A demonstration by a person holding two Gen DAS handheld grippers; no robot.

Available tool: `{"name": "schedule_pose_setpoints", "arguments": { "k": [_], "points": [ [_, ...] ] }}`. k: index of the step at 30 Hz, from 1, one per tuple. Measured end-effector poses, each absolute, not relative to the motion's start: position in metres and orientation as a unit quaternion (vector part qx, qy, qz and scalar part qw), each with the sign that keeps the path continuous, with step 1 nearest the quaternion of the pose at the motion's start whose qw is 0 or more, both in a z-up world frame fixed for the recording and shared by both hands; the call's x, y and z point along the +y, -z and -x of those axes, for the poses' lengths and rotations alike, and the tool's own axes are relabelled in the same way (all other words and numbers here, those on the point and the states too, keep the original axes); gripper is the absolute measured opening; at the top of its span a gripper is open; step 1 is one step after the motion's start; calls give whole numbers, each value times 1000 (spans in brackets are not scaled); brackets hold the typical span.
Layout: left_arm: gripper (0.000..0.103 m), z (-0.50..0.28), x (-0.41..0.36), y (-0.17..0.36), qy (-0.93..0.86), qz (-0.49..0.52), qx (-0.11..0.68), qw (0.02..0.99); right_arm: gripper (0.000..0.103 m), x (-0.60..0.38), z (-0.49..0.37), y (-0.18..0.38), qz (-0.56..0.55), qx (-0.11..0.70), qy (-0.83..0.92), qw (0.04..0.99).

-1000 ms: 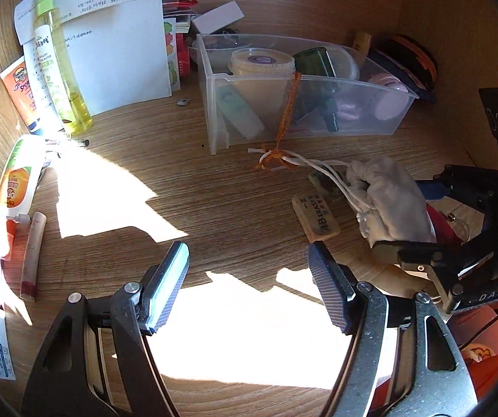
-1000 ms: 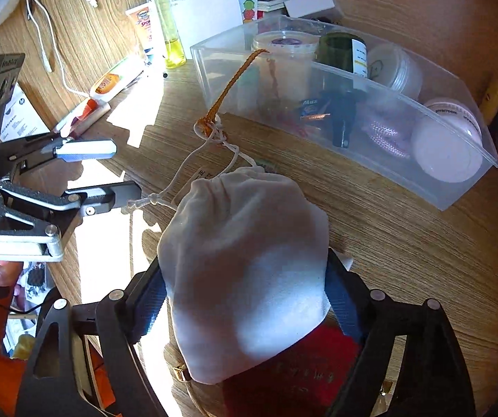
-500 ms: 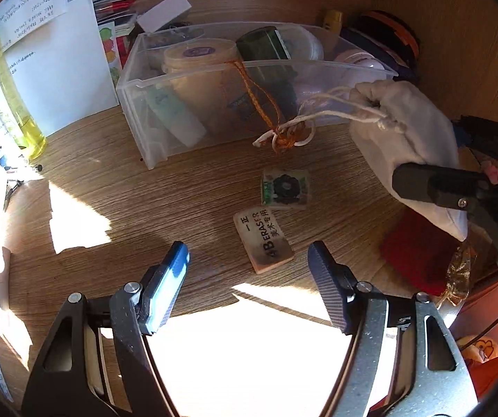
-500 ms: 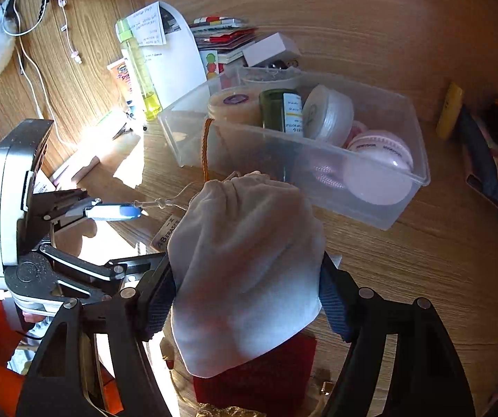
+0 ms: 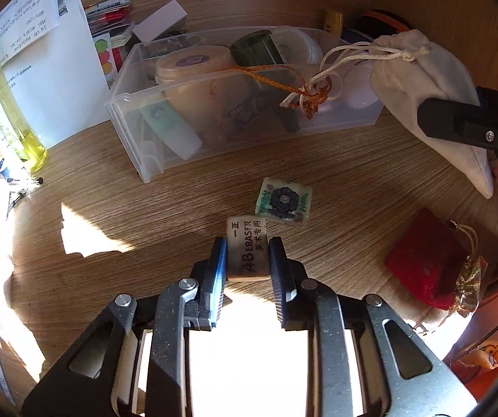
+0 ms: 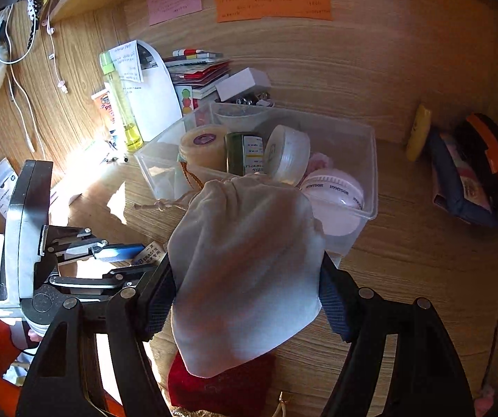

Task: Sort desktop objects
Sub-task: 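Close the left tool on the white AB eraser, then carry the cloth bag and eraser into the clear box and release both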

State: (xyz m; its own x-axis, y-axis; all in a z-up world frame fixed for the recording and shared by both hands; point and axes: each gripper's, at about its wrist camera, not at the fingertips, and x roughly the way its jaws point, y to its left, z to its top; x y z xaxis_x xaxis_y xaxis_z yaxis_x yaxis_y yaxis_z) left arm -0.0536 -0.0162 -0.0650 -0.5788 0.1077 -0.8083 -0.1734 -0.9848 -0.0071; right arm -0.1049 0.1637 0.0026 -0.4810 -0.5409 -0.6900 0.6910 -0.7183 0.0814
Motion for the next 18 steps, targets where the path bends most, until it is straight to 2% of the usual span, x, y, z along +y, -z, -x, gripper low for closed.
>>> {"name": "schedule_pose_setpoints", "arguments": {
  "k": [18],
  "points": [
    [23,57,-45,8,-923,379,-17,63,70,169,125,-36,-312,95,883,338]
  ]
}}
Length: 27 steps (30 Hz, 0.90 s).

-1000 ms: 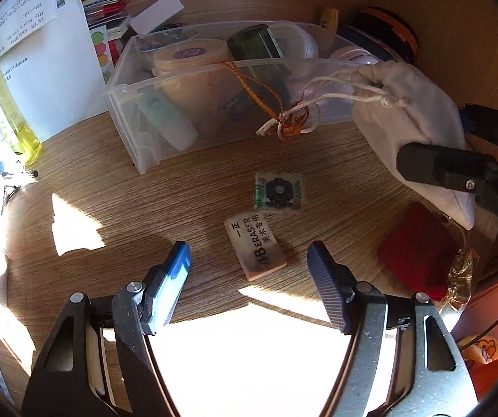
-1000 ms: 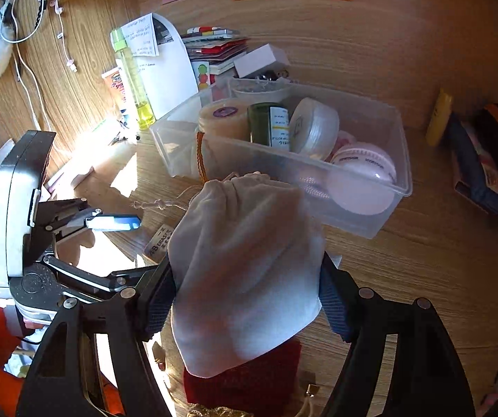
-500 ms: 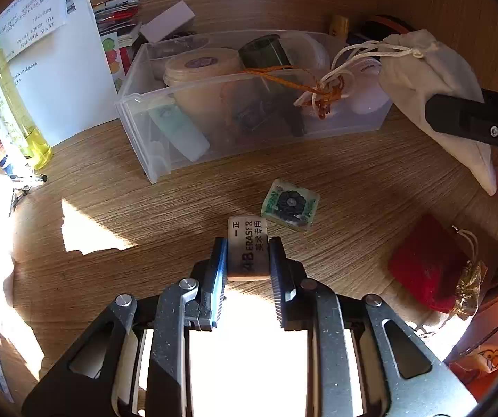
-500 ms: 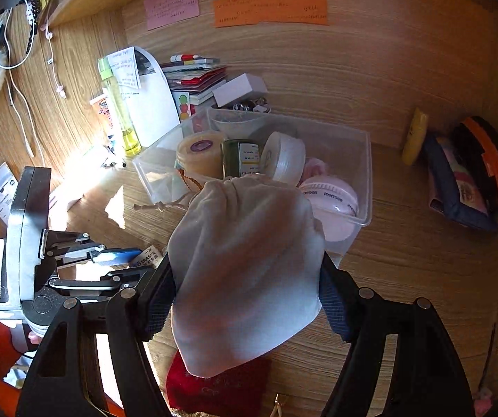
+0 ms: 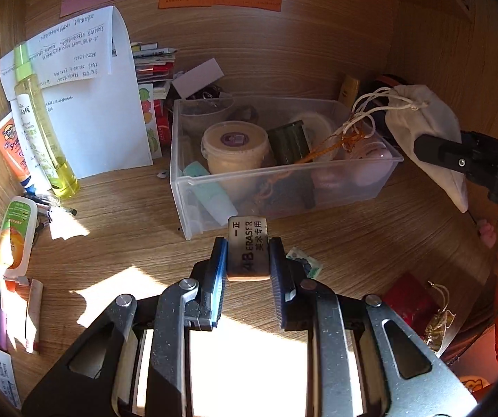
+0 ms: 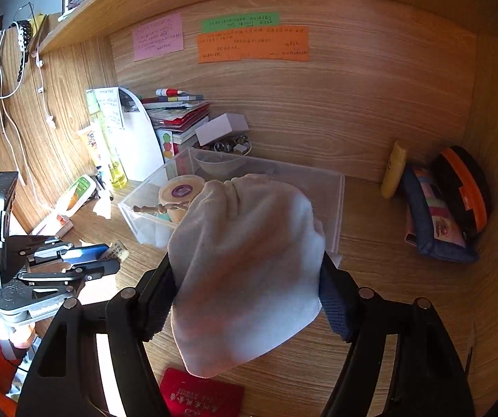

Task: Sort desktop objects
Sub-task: 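Carry the cloth bag and eraser into the clear box and release both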

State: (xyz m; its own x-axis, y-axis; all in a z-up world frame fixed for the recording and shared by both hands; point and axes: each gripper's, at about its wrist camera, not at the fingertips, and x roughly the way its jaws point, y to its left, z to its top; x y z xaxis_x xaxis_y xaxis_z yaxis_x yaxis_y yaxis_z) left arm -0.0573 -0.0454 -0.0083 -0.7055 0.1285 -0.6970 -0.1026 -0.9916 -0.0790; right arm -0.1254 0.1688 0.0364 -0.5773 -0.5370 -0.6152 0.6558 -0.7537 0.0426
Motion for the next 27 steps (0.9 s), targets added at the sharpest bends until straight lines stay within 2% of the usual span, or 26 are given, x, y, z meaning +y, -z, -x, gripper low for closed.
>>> {"name": "schedule_pose_setpoints", "arguments": {
  "k": [9,27],
  "points": [
    [23,79,-60,-13,-935,351,-29,54,70,155,147,-36,-309,105,886,329],
    [23,128,-79,-3,-928,367,-50,46,70,131,198,-16,-338,113,880,315]
  ]
}}
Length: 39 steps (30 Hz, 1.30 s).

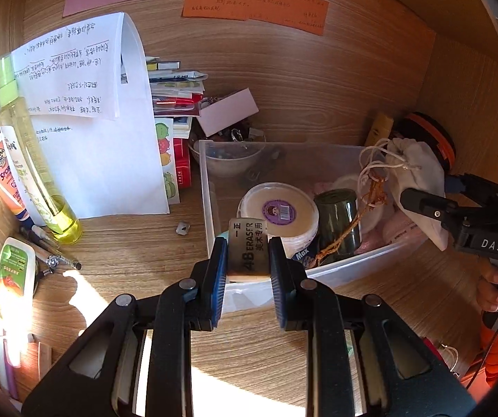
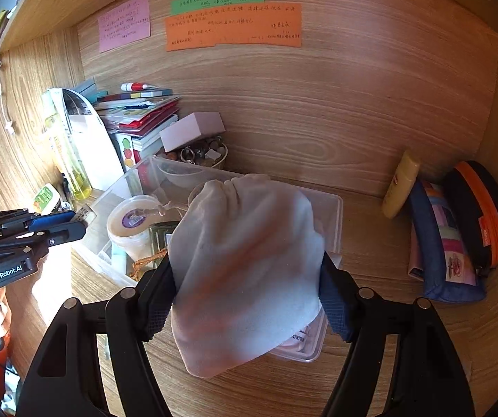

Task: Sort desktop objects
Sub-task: 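Carry the cloth bag and eraser into the clear box and release both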

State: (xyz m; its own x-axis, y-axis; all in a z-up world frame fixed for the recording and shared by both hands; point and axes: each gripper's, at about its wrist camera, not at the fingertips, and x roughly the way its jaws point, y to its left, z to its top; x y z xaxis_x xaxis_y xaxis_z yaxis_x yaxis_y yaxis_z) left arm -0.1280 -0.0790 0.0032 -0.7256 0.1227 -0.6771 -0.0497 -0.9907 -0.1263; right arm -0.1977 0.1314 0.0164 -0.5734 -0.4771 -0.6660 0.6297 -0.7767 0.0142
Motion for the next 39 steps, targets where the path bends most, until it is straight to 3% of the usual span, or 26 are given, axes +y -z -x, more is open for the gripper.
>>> {"name": "schedule_pose_setpoints", "arguments": {
  "k": [31,39],
  "points": [
    [23,127,-74,3,-928,365,-36,60,78,117,190,-2,-358,150,874,294],
    [29,113,-64,-1,-930,360,-30,65,80,124,171,-16,-339,147,881,296]
  ]
}}
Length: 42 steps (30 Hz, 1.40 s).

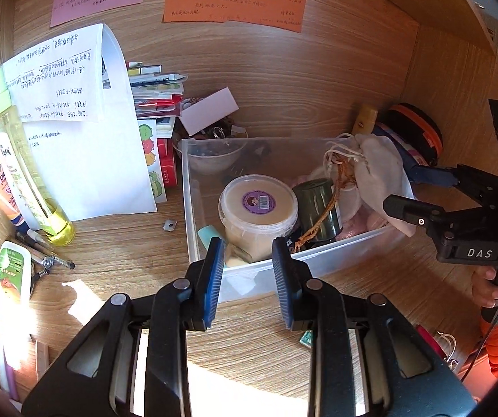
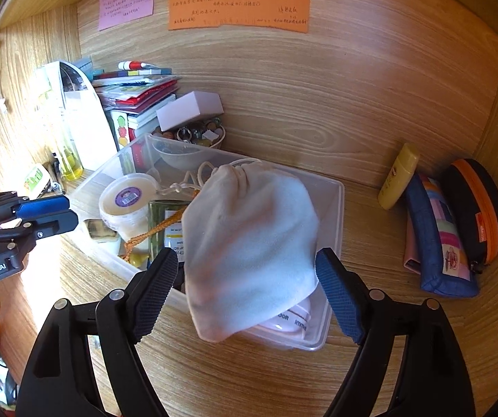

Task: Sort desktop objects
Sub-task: 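Carry the cloth bag and eraser into the clear box and release both, then grasp the red pouch with gold ribbon with the right tool while the left approaches the green tile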

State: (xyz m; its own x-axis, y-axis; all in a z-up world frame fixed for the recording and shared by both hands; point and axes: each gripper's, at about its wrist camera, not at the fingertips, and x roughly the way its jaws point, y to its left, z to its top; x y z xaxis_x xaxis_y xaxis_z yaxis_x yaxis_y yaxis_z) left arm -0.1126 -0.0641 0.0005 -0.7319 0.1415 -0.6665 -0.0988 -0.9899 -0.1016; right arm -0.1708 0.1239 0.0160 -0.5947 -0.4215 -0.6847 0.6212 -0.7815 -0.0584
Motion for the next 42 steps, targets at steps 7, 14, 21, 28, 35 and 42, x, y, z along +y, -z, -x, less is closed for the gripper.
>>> {"name": "schedule_pose_setpoints", "arguments": {
  "k": [7,14,21,28,35,42],
  "points": [
    [43,99,-59,-7,-935,349,-22,62,81,126,149,-20,-324,161,885,294],
    [51,85,-53,-11,-936,346,-13,58,82,133,126,-19,-328,161,881,302],
    [59,68,-45,-7,-935,351,-5,58,83,144,95,-15,-327,159,878,311],
    [61,54,-38,8,-927,369,5,61,84,150,67,8,-342,173,871,307],
    [61,42,-31,26,-917,394,6,64,84,155,46,30,-366,172,861,308],
    [62,32,-25,44,-907,416,7,68,84,154,32,55,-391,188,847,308]
  ]
}}
